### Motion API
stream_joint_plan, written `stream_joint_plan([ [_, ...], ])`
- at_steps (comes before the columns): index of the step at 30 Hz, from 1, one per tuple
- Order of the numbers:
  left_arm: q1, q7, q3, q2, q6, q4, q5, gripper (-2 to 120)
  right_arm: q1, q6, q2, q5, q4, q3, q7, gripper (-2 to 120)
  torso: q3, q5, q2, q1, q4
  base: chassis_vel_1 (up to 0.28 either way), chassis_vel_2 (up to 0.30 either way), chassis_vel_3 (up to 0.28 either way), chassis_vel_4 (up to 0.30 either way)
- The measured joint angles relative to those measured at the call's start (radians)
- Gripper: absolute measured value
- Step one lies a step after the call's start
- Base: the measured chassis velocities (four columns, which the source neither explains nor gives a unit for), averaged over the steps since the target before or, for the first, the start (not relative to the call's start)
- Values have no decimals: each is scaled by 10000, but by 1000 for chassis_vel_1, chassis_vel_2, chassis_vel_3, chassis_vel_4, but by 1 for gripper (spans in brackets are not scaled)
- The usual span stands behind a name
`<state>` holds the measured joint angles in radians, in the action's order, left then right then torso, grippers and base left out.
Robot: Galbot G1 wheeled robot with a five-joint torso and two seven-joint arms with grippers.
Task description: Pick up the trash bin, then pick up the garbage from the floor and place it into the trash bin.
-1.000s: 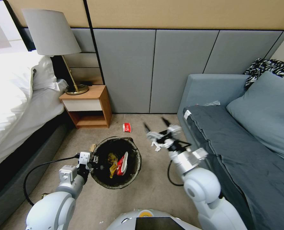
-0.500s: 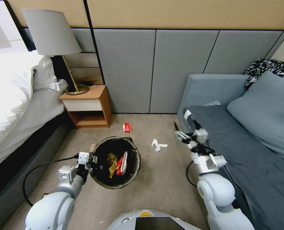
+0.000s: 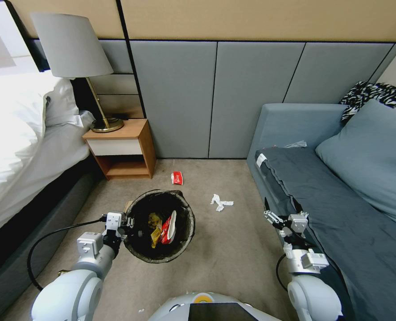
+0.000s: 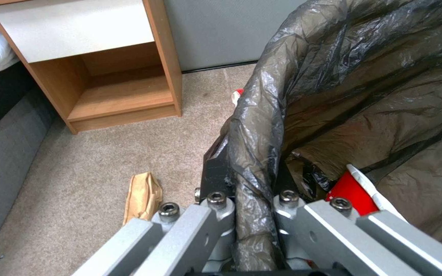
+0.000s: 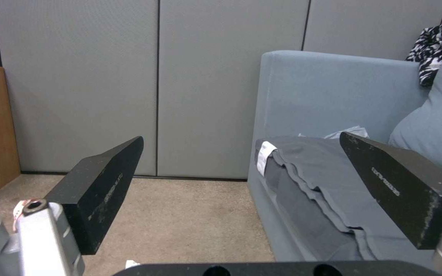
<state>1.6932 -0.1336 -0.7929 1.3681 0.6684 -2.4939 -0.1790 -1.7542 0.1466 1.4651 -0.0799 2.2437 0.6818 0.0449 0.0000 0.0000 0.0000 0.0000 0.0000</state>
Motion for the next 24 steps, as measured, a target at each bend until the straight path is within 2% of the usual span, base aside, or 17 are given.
stream_joint_plan([
  [24, 150, 4, -4, 64, 7, -56, 70, 1, -180, 156, -69, -10, 23, -276, 64, 100, 0, 0, 0, 0, 0, -36, 37, 39, -36],
])
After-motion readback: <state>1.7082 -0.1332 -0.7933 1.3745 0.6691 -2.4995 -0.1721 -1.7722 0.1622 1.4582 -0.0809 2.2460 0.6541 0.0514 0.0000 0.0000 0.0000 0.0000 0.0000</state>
